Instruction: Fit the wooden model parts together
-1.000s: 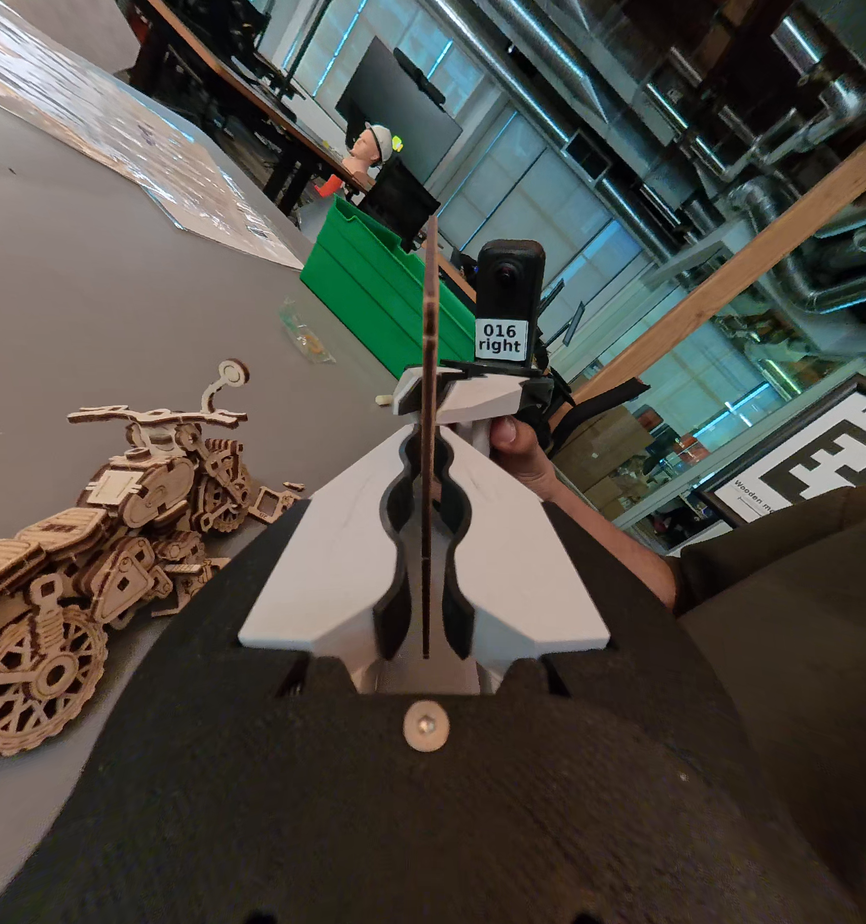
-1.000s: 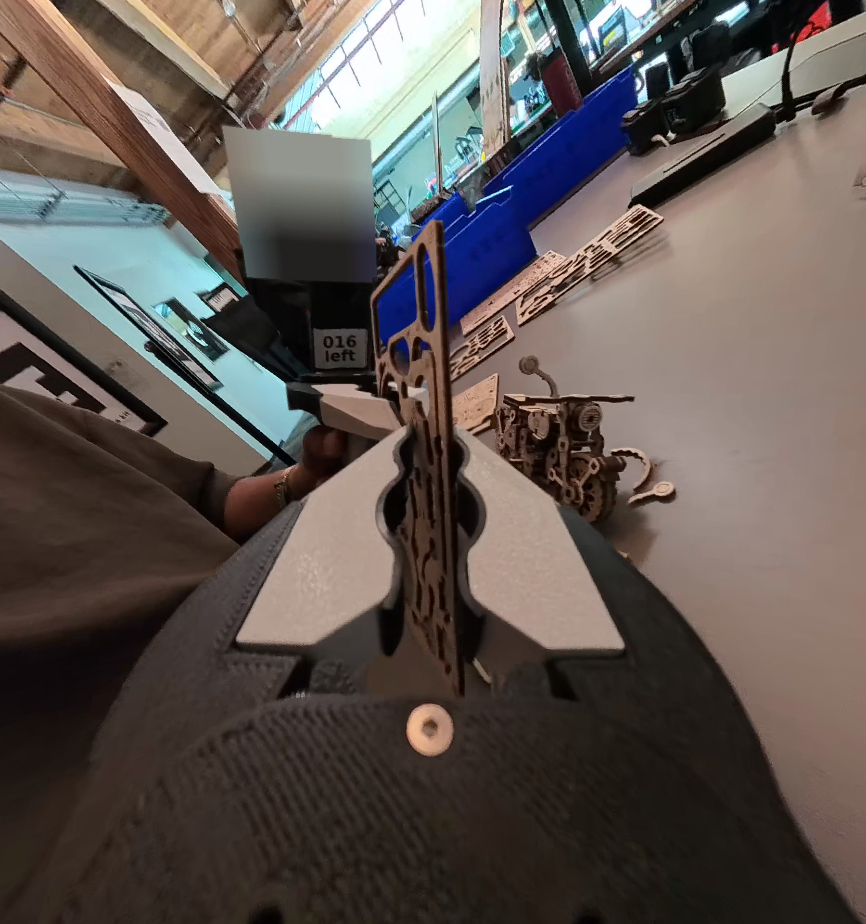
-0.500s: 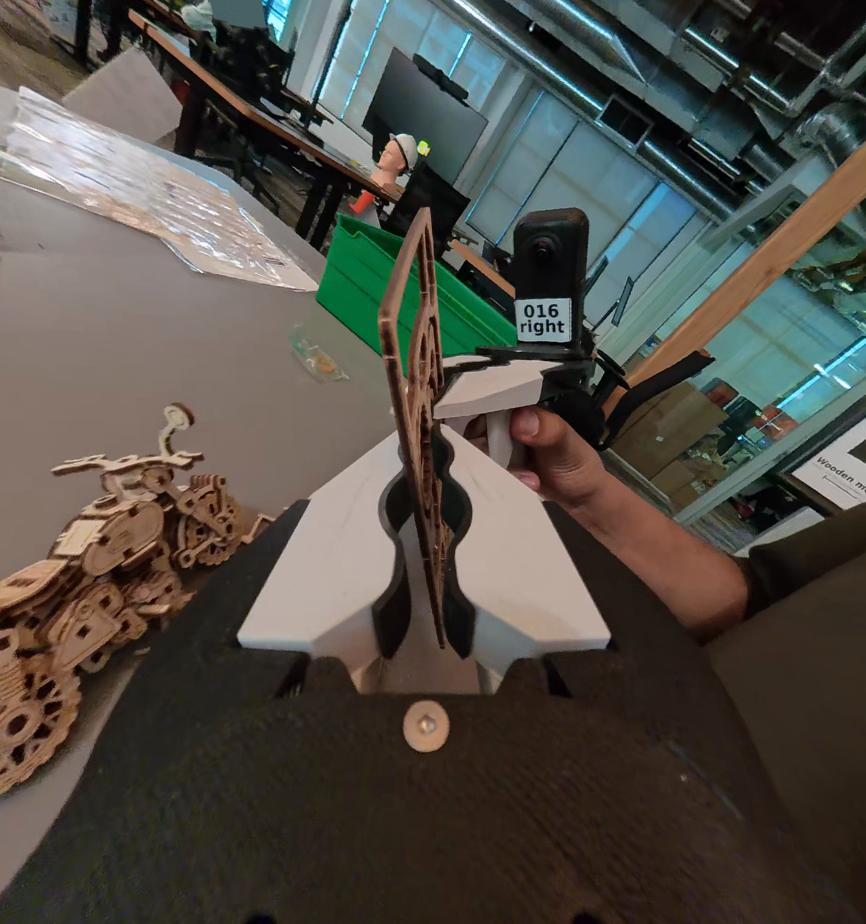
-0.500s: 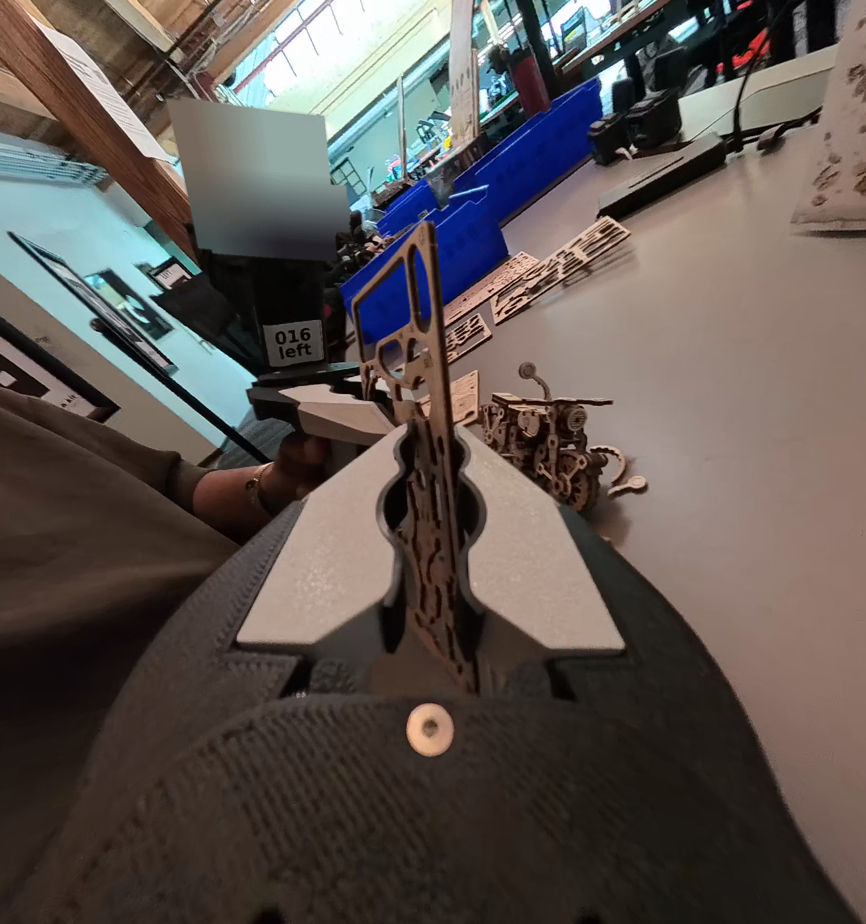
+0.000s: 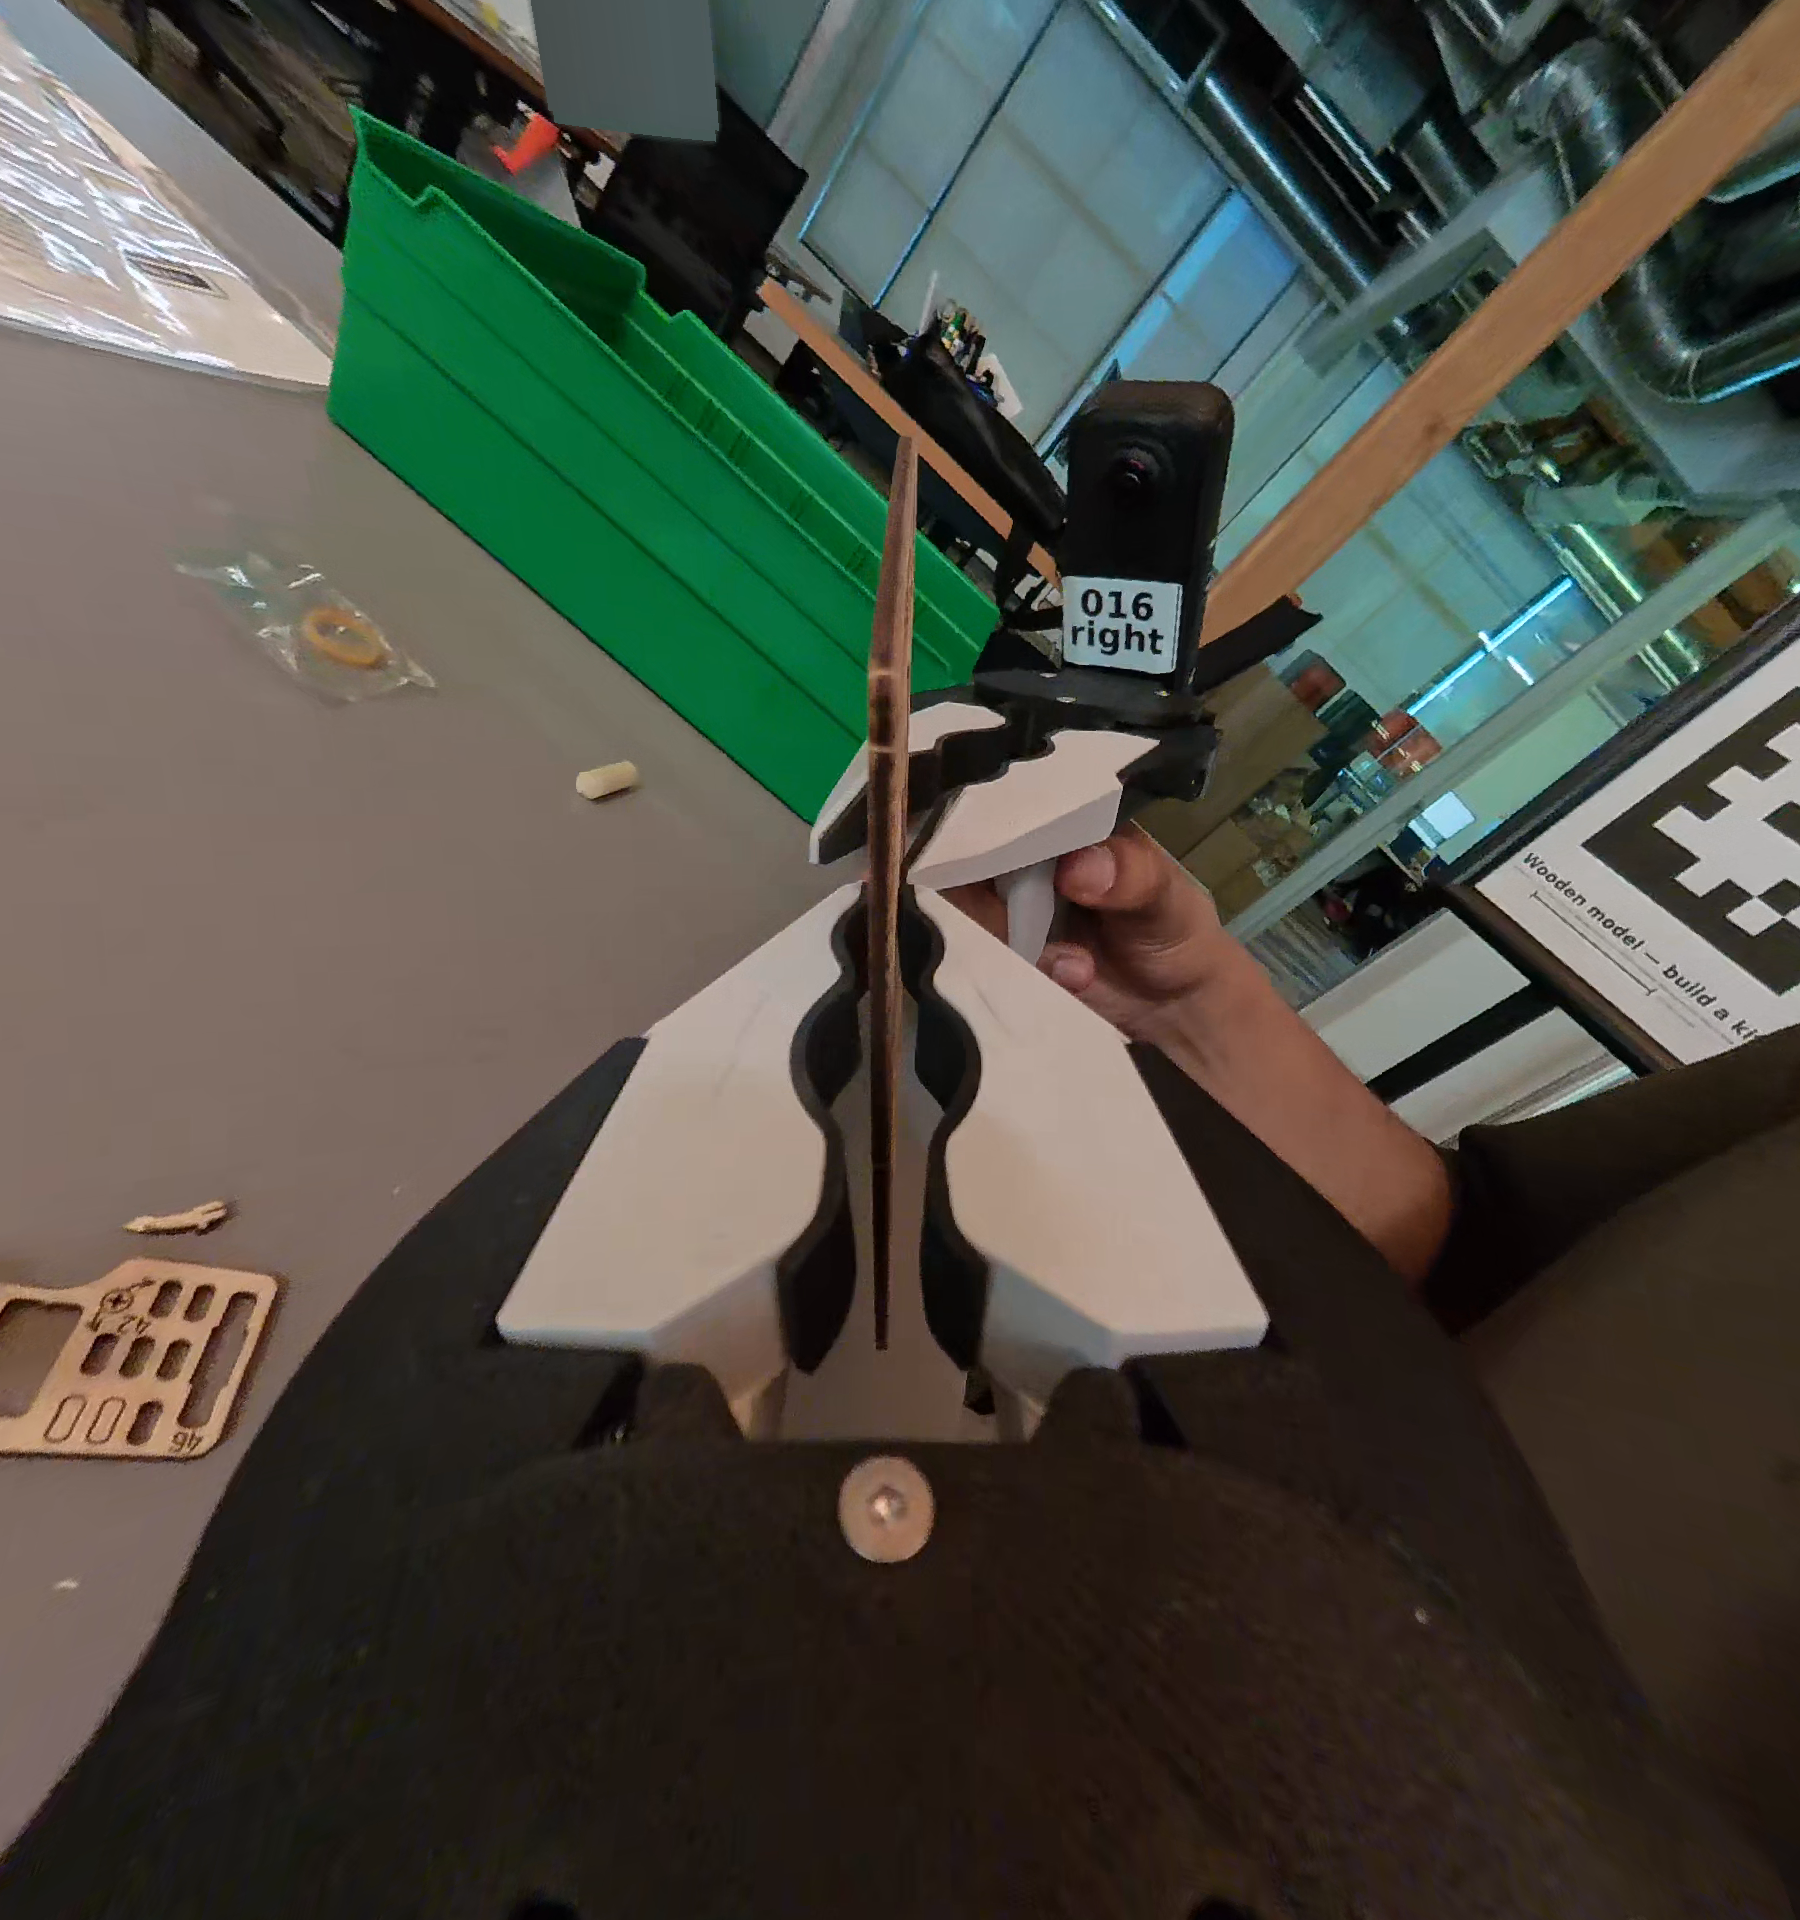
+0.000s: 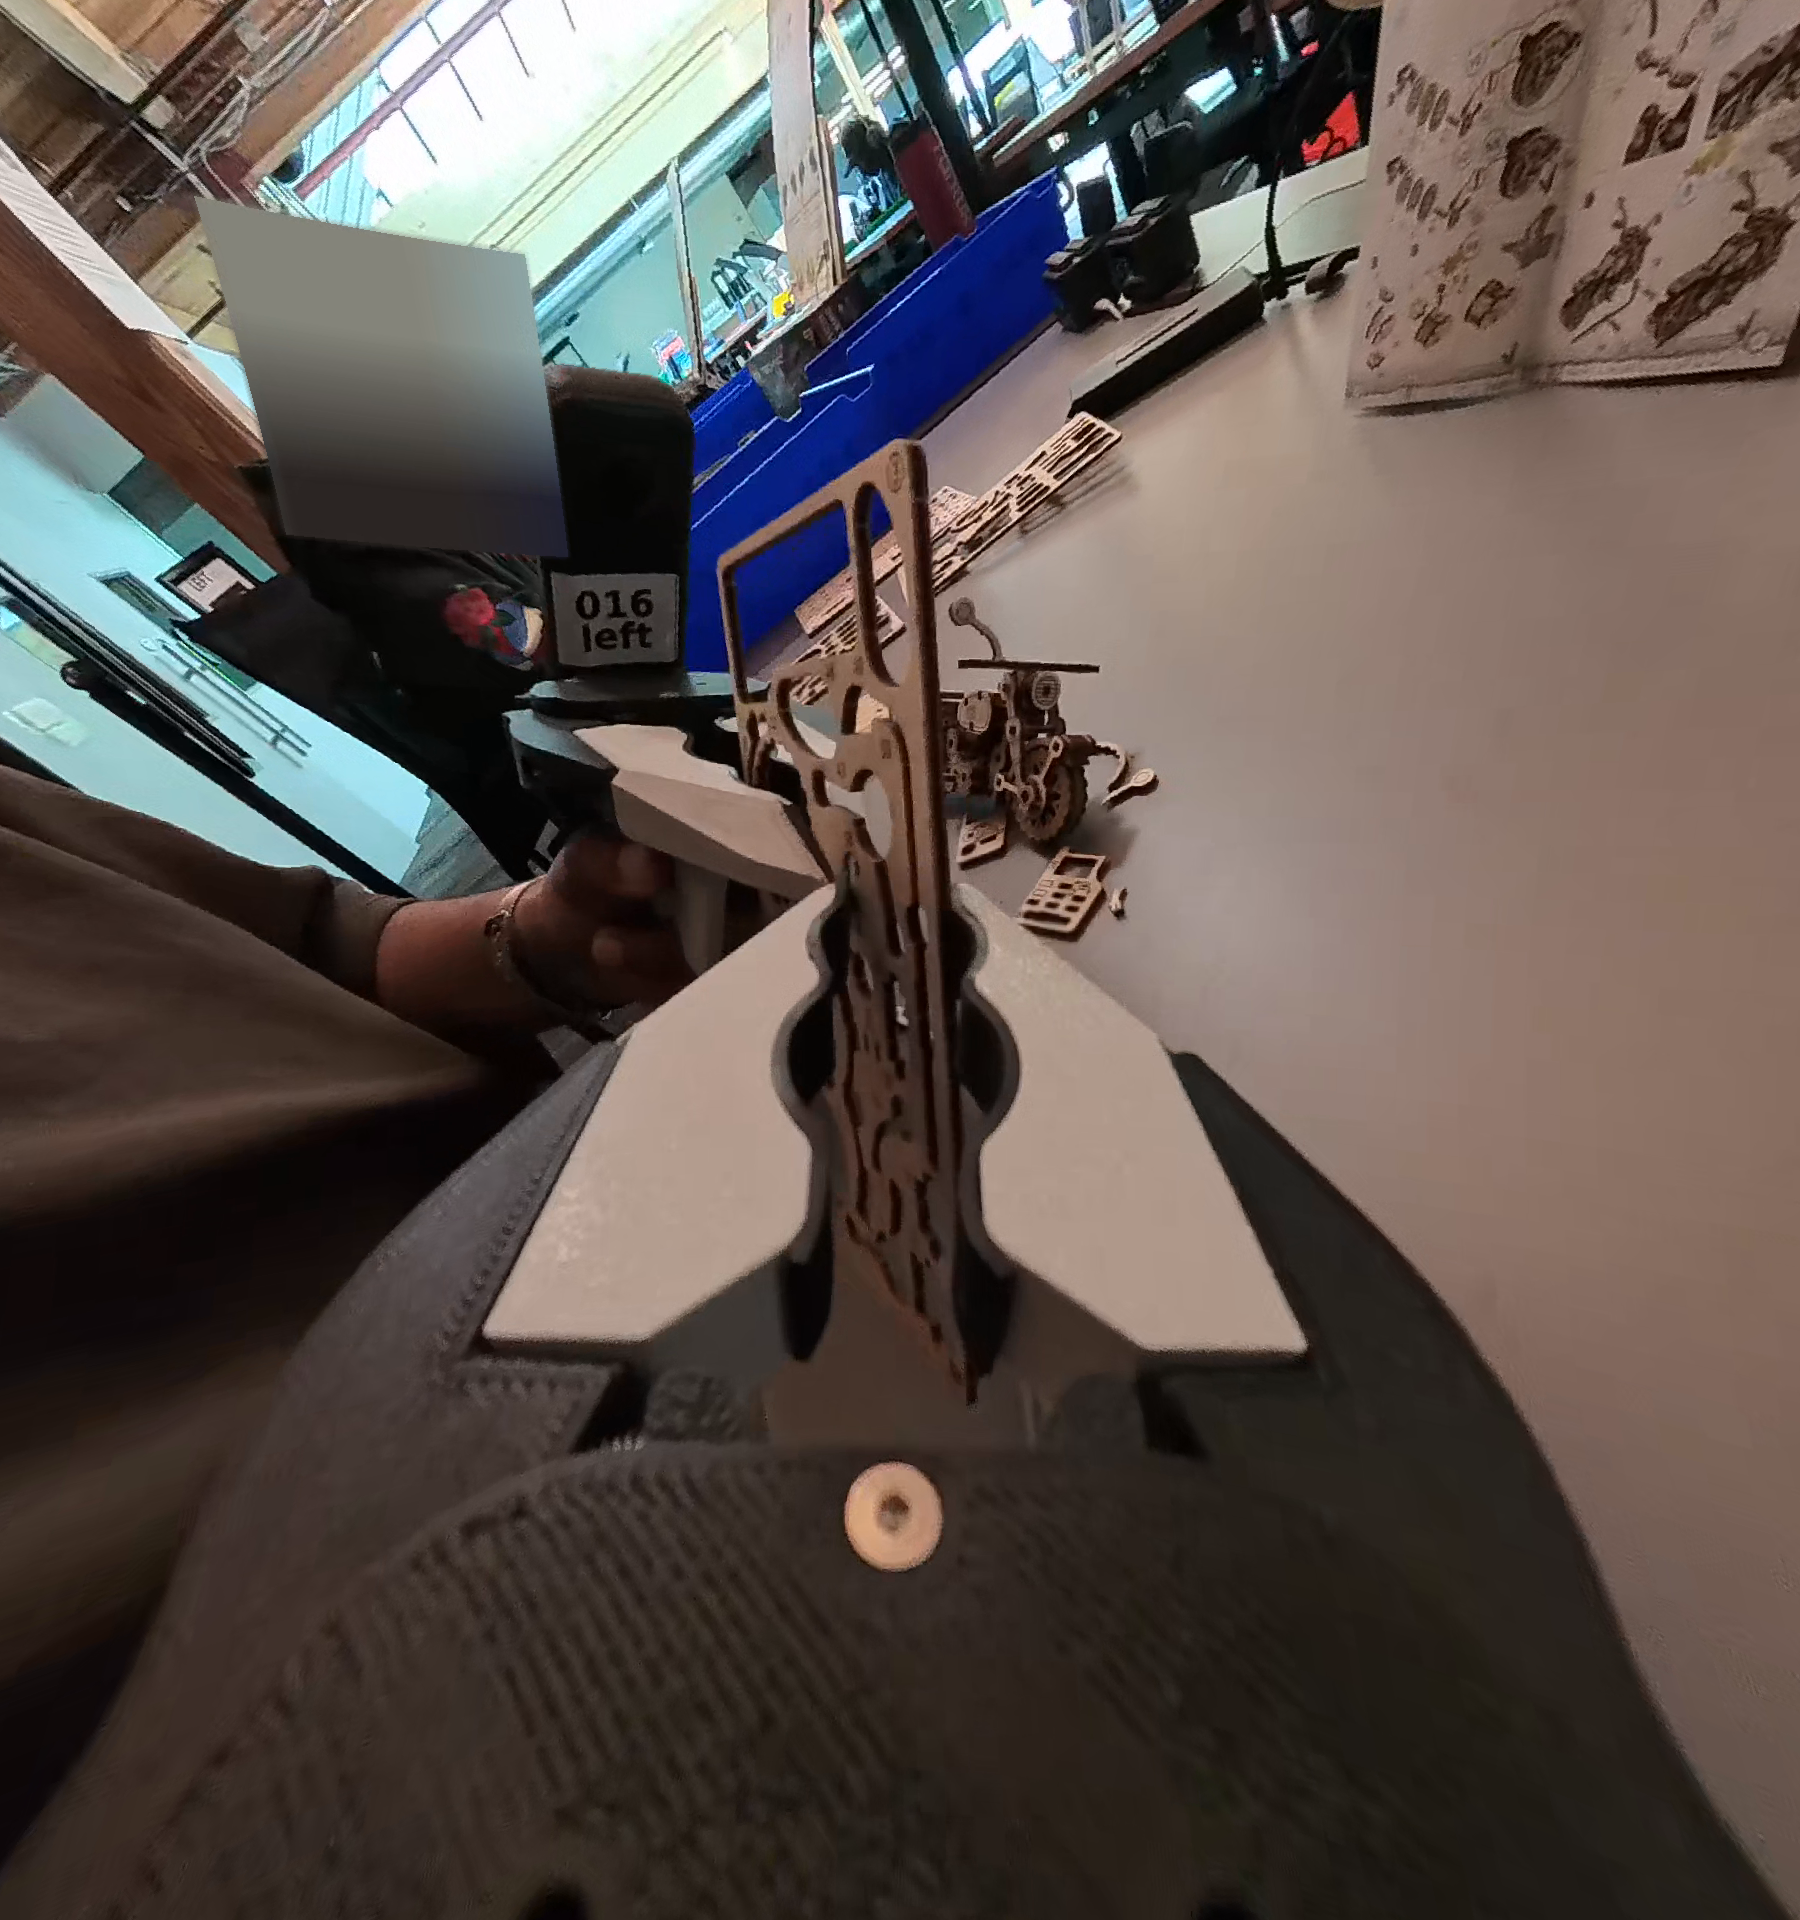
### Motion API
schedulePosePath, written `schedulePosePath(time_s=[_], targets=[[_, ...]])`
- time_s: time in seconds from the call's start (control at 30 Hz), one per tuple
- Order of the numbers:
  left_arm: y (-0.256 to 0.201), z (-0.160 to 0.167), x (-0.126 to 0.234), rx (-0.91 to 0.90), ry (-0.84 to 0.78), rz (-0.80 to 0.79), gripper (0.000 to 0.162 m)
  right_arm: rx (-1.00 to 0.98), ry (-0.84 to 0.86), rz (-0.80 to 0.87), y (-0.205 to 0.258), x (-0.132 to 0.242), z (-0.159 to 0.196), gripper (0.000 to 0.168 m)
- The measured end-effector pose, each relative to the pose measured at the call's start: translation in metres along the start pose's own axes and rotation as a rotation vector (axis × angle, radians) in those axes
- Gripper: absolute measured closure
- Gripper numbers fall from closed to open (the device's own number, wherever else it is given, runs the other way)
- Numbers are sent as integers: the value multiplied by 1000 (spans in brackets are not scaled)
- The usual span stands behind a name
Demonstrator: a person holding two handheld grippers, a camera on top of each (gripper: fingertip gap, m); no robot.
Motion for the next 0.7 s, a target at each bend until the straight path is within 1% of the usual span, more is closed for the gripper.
schedulePosePath(time_s=[0.37, 0.7], targets=[[9, 11, -13, -12, 58, 5, 162, 20, 96, 77, -14, 8, 10, 151], [12, 17, -13, 7, 71, 15, 162, -30, 101, 46, -20, 7, 15, 152]])
Point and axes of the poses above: each gripper's, where its closed fingertips meet, x back along the fingers, z out of its underside, y = z × x across the jaws, the point moved 4 cm from there along x, back along the fingers, and after that the axes turned 8 degrees about -x, right-handed, at the moved point
